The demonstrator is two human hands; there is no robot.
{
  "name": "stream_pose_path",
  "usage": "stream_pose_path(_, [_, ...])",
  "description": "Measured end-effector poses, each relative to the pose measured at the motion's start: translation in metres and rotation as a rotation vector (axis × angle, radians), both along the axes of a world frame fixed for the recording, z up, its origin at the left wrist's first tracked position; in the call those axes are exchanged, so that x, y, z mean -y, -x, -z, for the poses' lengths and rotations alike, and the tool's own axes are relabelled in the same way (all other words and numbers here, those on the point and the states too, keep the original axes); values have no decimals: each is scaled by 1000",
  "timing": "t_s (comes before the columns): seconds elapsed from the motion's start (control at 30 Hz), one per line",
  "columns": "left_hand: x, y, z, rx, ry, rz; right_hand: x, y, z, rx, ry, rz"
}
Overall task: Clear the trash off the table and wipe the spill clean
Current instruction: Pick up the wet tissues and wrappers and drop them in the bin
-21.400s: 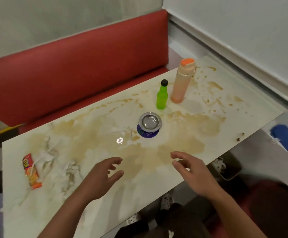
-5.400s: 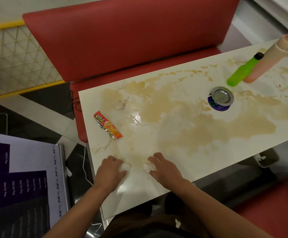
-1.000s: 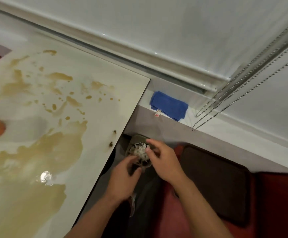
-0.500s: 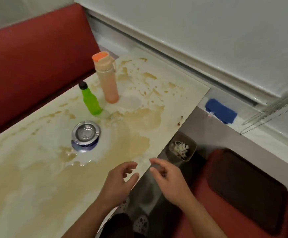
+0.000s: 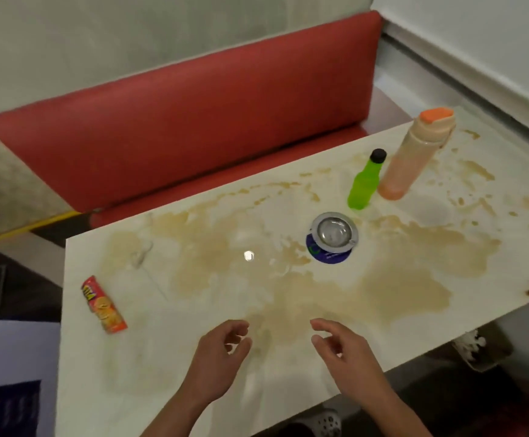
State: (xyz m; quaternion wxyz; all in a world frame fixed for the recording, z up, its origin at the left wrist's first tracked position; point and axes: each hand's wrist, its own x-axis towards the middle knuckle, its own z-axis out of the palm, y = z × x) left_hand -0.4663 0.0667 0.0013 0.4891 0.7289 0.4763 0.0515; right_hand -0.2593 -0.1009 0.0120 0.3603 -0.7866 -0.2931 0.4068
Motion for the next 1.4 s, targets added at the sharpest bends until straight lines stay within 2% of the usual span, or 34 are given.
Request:
stream_pose_path(0.2, [-45, 85, 8, -73, -39, -101, -46, 53, -6, 4, 20, -70])
stream_pose_path(0.43, [-111, 168, 25, -211, -151, -373, -134, 121, 1, 49, 22, -194])
stream_pose_path(0.57, [-162, 193, 37, -271, -173, -493, -202, 154, 24, 135, 17, -257])
stream_pose_path(0.7, [-198, 191, 49, -326, -161, -572, -271, 183, 48, 356, 41, -376])
stream_pose_path(0.87, [-224, 178, 61, -412, -198, -547, -329, 204, 63, 565, 144, -490])
stream_pose_path(1.03, [-233, 179, 65, -467, -205, -477, -337, 208, 73, 748, 233, -555])
stream_pose_path(1.27, [-231, 185, 74, -532, -288, -357, -313, 217, 69, 866, 243, -686])
stream_pose_path(1.4, [-232, 185, 78, -526, -344, -337, -294, 219, 63, 881, 320, -747])
